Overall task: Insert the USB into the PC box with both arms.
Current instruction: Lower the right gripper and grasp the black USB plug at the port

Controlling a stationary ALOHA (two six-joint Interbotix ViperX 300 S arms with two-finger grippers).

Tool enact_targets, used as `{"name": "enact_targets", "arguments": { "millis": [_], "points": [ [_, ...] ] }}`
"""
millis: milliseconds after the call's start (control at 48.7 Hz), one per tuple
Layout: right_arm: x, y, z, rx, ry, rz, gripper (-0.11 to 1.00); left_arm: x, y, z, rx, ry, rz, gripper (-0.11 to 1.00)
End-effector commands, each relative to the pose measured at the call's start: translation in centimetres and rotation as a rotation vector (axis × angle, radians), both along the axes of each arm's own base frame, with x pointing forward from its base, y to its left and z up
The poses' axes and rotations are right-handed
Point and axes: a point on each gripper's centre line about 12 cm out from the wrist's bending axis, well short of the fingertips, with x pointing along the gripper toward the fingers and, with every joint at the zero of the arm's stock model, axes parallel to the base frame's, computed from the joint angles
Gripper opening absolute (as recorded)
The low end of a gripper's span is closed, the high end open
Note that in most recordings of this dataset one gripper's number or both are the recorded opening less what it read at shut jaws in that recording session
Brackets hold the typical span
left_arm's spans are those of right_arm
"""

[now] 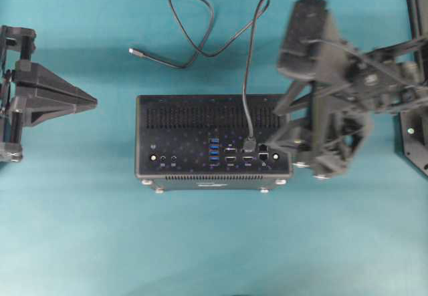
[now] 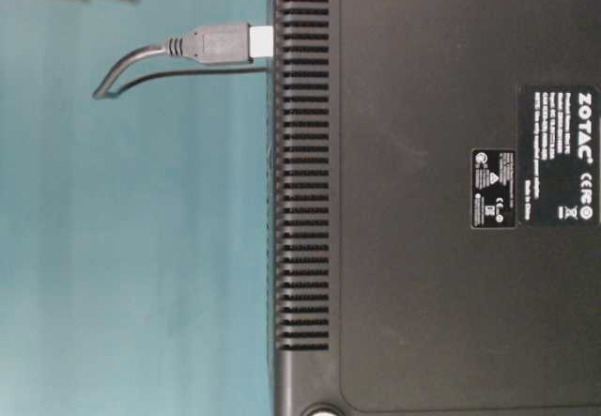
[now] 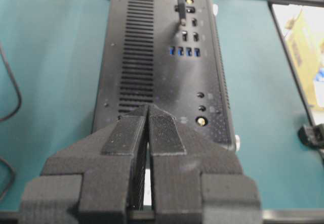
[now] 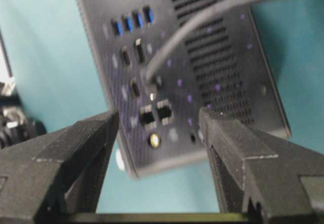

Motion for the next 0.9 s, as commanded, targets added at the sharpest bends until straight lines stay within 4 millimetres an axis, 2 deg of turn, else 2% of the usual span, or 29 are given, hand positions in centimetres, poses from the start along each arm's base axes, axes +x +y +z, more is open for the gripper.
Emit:
{"name": "enact_targets", "arguments": {
  "millis": [0,513,883],
  "points": [
    [0.4,0.1,1.0,0.006,-0.029,-0.005,0.7,0.0,0.0,0.6,0.001,-0.022,-0.002,0.0],
    [2.0,0.3,-1.6,-0.005,0.012,0.003,0.7,-1.1,0.0,0.5,0.001,-0.04,-0.003,0.0],
    [2.2,0.2,-2.6,-0.03,0.035,0.033,0.7,-1.1,0.0,0.5,-0.002,-0.04,-0.001,0.0]
  ]
}}
